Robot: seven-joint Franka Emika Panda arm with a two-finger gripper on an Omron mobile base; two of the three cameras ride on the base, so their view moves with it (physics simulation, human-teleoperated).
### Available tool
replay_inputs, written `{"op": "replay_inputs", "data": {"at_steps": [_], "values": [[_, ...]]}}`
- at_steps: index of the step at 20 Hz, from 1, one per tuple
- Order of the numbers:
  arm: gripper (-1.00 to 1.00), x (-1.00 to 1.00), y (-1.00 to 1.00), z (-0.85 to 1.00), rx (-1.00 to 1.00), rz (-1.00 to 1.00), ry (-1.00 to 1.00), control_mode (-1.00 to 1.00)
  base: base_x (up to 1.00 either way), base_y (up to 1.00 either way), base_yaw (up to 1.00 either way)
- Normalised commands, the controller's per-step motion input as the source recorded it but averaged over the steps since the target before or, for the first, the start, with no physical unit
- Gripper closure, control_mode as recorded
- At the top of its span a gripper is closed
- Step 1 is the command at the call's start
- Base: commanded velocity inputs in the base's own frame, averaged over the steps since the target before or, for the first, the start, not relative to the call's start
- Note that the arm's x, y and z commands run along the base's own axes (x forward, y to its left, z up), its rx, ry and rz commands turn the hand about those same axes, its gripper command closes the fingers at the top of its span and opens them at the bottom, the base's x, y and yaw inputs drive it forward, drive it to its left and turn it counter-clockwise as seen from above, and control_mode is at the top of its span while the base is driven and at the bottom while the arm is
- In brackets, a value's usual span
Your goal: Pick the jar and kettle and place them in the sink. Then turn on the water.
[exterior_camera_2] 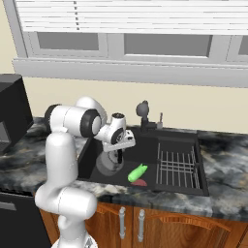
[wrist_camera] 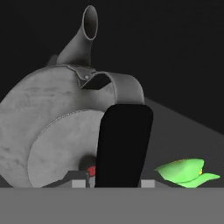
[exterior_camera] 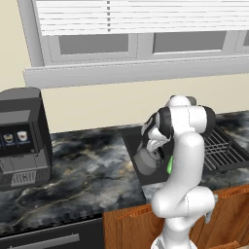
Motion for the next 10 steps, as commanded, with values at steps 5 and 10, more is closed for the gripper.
{"op": "replay_inputs", "data": {"at_steps": [5, 10], "values": [[1.0, 0.01, 0.0, 0.0, 0.0, 0.0, 0.0, -1.0, 0.0, 0.0, 0.0], [1.0, 0.01, 0.0, 0.0, 0.0, 0.0, 0.0, -1.0, 0.0, 0.0, 0.0]]}}
